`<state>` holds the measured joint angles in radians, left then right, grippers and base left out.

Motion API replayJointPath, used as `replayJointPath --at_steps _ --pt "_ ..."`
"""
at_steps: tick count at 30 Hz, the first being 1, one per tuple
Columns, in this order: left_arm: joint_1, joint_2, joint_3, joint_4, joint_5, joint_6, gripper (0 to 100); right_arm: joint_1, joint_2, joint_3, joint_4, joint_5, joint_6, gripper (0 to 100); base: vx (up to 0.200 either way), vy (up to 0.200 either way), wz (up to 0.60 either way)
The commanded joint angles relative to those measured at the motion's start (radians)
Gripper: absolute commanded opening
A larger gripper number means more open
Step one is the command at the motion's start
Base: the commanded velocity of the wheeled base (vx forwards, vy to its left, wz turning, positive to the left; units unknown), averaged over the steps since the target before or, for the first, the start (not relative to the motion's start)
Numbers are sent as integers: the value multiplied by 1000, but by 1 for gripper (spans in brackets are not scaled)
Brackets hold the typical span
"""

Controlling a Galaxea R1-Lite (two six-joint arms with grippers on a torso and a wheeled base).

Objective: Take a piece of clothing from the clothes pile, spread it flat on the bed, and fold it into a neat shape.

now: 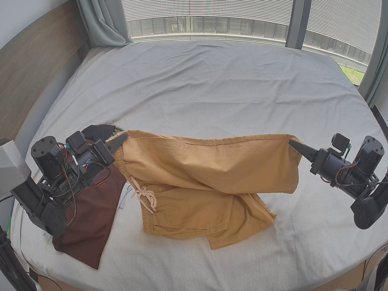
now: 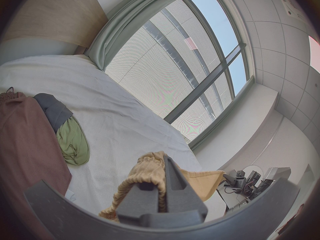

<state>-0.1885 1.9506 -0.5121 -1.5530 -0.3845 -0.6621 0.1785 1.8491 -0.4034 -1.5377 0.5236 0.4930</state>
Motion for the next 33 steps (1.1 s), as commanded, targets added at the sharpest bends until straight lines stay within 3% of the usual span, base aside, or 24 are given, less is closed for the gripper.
replayJointPath --at_steps 1,5,11,19,26,33 --pt "1 19 -6 -1 -1 1 0 -17 -5 14 -1 6 -1 0 0 0 0" --pt "-2 36 -6 -1 -1 4 0 -10 -4 37 -1 7 -2 0 0 0 0" --pt "-39 53 4 -2 1 9 0 22 19 118 -2 84 -7 0 0 0 0" --pt "-34 96 4 -2 3 102 0 52 96 173 -2 85 -37 0 0 0 0" --pt "-28 93 3 -2 3 104 0 64 200 201 -2 90 -111 0 0 0 0" --pt "-26 88 1 -2 3 104 0 73 225 199 -2 90 -123 0 0 0 0"
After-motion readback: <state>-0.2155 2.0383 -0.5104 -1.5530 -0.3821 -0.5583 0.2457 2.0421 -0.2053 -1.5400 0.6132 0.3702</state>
